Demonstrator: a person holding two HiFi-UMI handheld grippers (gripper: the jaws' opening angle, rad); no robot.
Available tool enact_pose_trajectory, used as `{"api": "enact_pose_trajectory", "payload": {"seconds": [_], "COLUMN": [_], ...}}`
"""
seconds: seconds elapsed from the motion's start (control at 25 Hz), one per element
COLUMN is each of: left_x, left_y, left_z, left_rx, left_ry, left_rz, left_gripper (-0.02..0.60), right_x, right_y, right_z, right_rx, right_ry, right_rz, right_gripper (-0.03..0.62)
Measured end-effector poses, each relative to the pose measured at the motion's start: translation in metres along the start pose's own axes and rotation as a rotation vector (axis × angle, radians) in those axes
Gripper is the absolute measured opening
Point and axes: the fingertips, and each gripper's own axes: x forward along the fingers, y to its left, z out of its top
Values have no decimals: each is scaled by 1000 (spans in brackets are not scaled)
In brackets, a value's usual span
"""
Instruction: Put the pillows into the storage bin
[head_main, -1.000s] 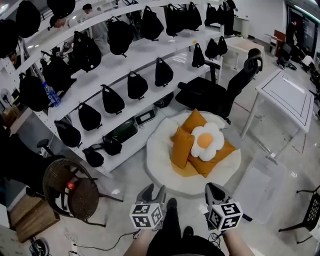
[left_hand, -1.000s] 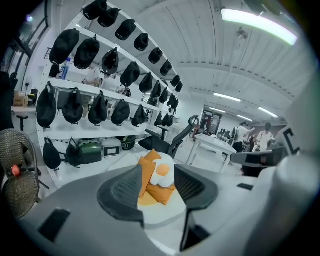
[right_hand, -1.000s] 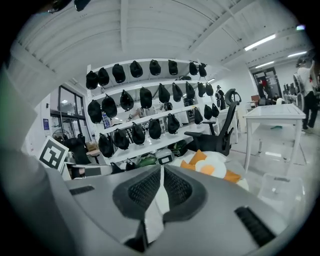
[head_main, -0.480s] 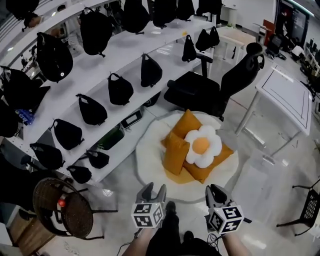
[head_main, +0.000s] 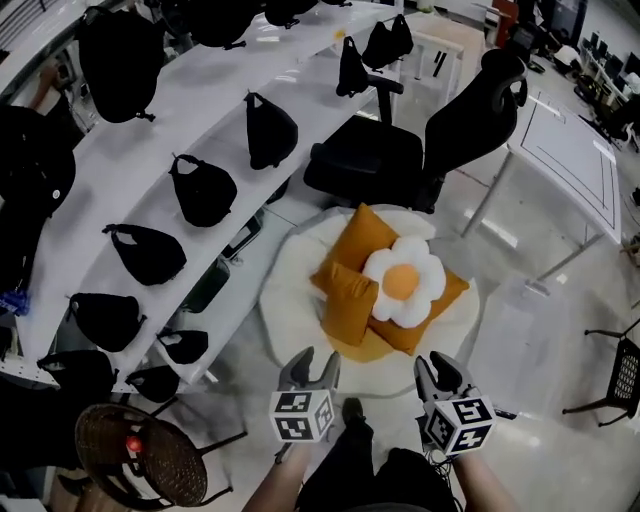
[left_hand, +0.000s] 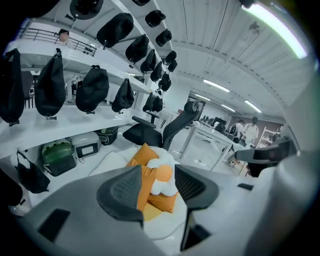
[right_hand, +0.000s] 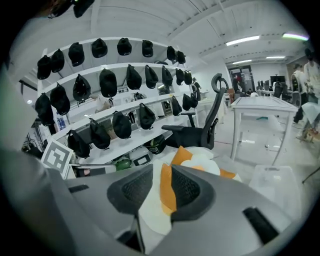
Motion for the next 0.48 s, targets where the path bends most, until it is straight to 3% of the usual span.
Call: {"api": "enact_pose_trajectory", "payload": {"seconds": [0.48], "left_x": [96], "left_y": [10], "left_z": [-14], "left_rx": [123], "left_ry": [148], "left_rz": [-75], "left_gripper": [183], "right_x": [47], "right_y": [-29], "right_z": [-24], "right_rx": [80], "right_ry": [57], "right_rz": [-106], "right_gripper": [124]}}
